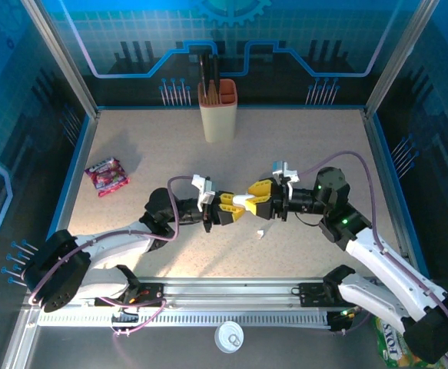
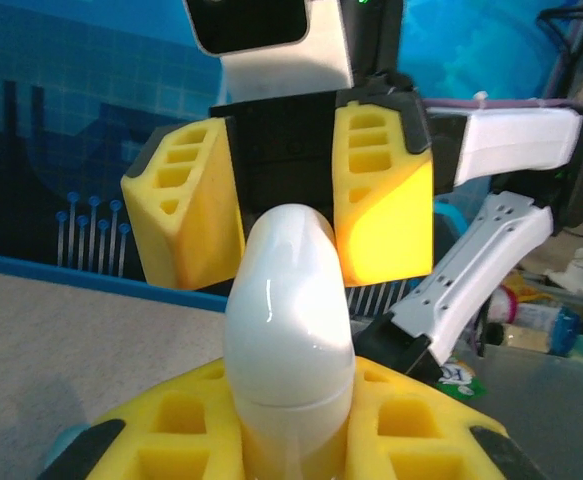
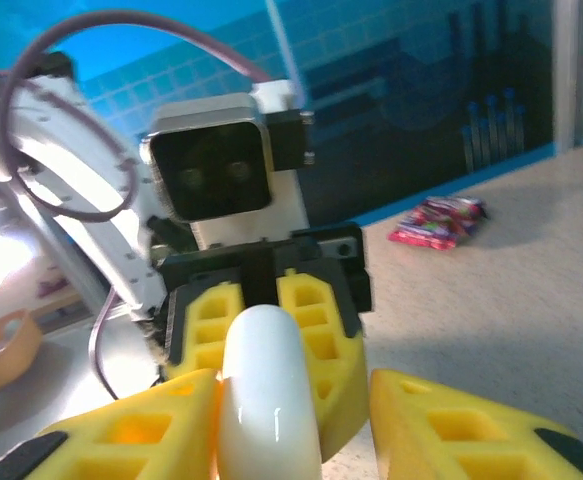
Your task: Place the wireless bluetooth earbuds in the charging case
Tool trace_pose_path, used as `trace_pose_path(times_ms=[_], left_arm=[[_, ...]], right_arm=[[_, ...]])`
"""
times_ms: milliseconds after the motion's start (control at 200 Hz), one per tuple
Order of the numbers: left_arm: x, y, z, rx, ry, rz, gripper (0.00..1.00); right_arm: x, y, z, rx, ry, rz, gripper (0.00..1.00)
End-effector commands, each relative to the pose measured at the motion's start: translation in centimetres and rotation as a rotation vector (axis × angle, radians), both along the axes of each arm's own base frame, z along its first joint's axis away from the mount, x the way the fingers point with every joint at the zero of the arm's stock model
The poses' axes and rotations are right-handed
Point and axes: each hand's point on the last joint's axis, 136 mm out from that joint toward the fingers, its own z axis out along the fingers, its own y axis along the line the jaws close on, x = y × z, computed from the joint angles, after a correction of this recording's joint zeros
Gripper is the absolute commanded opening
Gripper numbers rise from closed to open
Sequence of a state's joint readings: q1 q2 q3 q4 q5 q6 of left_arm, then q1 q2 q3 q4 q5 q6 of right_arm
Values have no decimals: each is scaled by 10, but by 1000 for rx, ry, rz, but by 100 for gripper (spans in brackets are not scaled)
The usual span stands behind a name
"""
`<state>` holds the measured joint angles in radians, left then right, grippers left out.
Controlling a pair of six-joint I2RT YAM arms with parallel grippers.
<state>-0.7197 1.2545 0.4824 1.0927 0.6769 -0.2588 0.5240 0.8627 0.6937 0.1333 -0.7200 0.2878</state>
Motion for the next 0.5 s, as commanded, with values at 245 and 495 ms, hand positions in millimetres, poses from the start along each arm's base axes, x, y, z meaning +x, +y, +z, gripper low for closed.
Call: trace_pose_path(times_ms=[245,495], left_arm=[[-4,1,-15,53,-116,31,22],[-5,8,-25,62,-253,90,21]], right_arm=[[43,-4,-9,-88,41,-271,59],[46,-24,7,-37,42,-381,65]])
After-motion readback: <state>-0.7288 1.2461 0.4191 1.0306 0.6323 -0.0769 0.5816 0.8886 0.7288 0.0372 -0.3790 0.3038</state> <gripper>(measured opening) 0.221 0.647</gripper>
